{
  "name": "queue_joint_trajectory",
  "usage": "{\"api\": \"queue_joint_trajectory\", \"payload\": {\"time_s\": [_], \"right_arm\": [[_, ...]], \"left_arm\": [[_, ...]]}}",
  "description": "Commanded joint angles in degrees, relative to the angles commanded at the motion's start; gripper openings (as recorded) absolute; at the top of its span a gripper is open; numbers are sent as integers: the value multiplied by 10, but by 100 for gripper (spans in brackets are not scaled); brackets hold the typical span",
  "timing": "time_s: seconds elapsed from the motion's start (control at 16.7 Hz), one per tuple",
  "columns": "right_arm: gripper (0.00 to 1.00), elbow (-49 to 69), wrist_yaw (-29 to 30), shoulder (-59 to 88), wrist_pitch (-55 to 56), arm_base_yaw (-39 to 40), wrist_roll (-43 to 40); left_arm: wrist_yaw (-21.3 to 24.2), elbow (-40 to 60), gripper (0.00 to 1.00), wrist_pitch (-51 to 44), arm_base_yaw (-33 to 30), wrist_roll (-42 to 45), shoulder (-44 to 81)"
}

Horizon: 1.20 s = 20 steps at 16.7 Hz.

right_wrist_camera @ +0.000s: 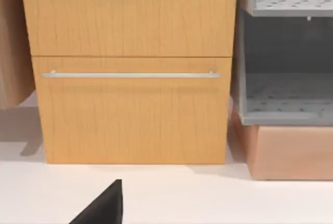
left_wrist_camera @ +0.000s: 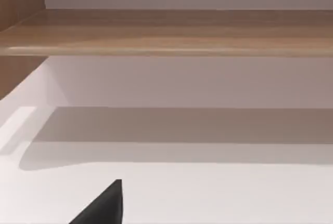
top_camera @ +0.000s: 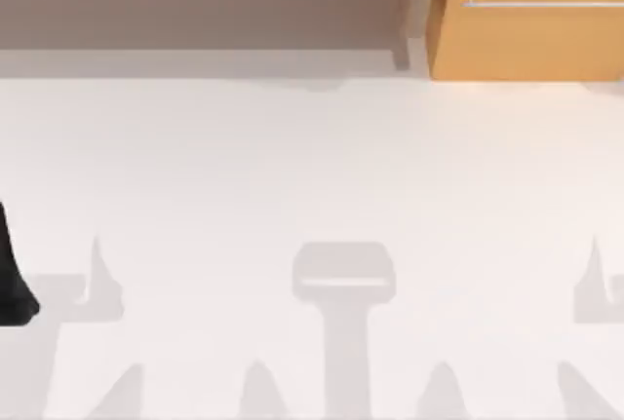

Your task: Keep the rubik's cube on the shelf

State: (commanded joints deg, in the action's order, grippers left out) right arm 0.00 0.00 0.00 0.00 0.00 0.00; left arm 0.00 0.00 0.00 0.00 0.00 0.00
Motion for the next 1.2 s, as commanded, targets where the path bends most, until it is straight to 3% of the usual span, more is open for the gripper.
{"api": "queue_joint_trajectory", "payload": {"time_s": [0.24, 0.48, 1.2], "right_arm": [[100, 8, 3, 17, 10, 0, -14], [100, 51, 14, 116, 68, 1, -93], [100, 315, 65, 732, 424, 49, -538]], "left_arm": [[0, 0, 100, 0, 0, 0, 0], [0, 0, 100, 0, 0, 0, 0], [0, 0, 100, 0, 0, 0, 0]]}}
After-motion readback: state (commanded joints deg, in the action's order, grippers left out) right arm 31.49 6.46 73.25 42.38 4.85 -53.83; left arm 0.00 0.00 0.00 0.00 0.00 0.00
